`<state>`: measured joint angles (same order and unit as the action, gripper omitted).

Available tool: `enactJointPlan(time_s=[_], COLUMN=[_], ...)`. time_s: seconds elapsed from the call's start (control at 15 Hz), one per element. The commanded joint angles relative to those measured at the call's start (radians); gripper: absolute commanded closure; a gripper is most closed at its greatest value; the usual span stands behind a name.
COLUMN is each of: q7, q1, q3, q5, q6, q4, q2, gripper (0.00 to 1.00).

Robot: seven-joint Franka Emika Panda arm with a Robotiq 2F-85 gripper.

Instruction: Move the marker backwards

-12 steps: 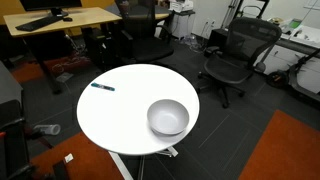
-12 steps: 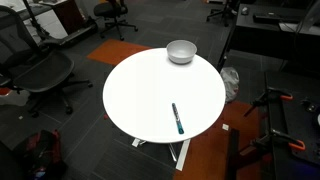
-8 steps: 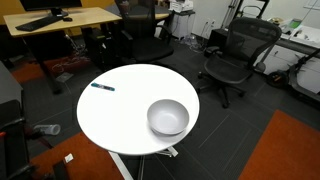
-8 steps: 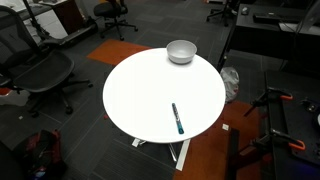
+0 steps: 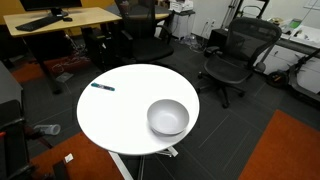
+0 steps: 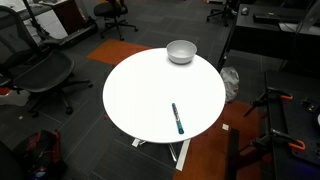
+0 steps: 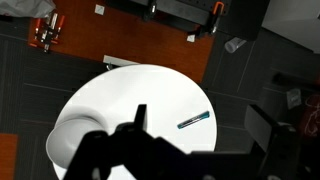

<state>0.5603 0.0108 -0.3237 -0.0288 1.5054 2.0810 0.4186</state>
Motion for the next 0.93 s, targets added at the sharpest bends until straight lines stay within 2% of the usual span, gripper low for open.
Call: enactJointPlan(time_s=[0.0,0.53,0.87], q7=[-0.103,-0.420,-0.619], q1=[0.031,0.031,0.024], q3=[0.076,0.205,0.282], q5=[0.004,-0.029,-0.082], q6=[0.078,0.302,0.492], q4=[0.089,0.314,0.451], q2=[0.029,0.090,0.130], gripper=[0.00,0.00,0.00])
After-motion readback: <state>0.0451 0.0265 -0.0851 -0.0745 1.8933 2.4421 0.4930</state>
